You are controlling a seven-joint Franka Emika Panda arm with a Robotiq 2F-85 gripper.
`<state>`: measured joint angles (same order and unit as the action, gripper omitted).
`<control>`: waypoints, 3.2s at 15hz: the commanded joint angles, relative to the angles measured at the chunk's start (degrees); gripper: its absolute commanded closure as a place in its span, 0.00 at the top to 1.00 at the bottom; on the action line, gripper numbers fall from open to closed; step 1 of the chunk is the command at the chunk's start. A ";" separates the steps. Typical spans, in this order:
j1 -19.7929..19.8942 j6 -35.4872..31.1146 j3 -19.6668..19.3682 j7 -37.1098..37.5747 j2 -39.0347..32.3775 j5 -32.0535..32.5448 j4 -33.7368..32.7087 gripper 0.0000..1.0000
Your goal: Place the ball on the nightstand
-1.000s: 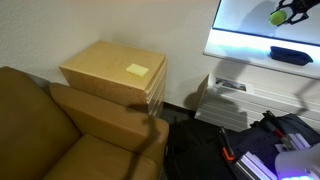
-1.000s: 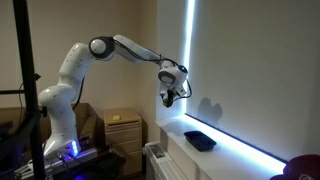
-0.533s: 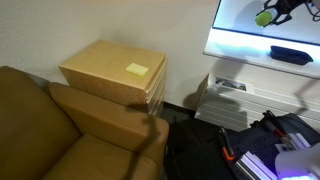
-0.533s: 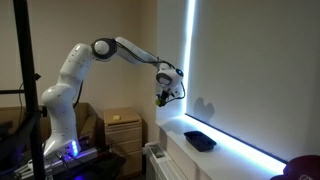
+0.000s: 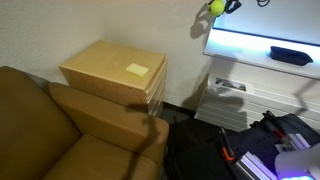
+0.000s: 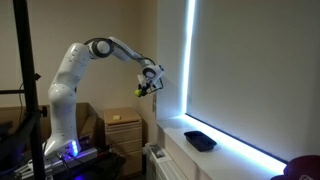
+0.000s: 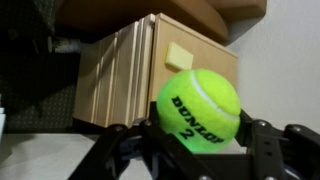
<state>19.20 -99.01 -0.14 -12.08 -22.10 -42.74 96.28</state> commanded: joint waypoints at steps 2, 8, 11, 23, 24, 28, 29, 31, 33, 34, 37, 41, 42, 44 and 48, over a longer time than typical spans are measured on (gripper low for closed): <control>-9.48 3.52 1.94 -1.49 5.27 0.96 1.66 0.42; -16.09 4.94 3.20 -2.74 5.48 2.27 -0.90 0.67; -15.79 5.24 2.87 -3.56 5.66 2.57 -0.65 0.42; -31.46 -3.44 4.25 10.95 -18.03 40.11 -20.31 0.42; -30.04 -3.26 5.33 11.49 -18.82 37.68 -21.92 0.42; -29.04 -4.06 6.45 10.77 -18.06 35.86 -21.04 0.42; -29.19 -3.48 5.98 11.27 -18.65 36.72 -21.02 0.42; -30.61 -7.00 4.24 14.34 -22.24 40.02 -22.04 0.42; -32.30 -11.19 2.76 17.42 -26.34 44.13 -24.78 0.42; -33.02 -13.62 2.22 19.09 -28.33 45.64 -26.22 0.42; -34.78 -18.84 0.73 23.66 -33.18 48.61 -30.36 0.42; -34.38 -21.64 2.28 25.92 -38.32 45.67 -36.75 0.42; -34.09 -20.91 2.82 25.54 -39.23 44.90 -38.49 0.42; -34.76 -21.26 1.97 25.35 -37.22 46.10 -34.76 0.67; -34.27 -21.21 2.67 24.42 -38.17 45.40 -34.86 0.42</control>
<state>-15.37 -120.11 2.08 13.10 -59.18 3.36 61.98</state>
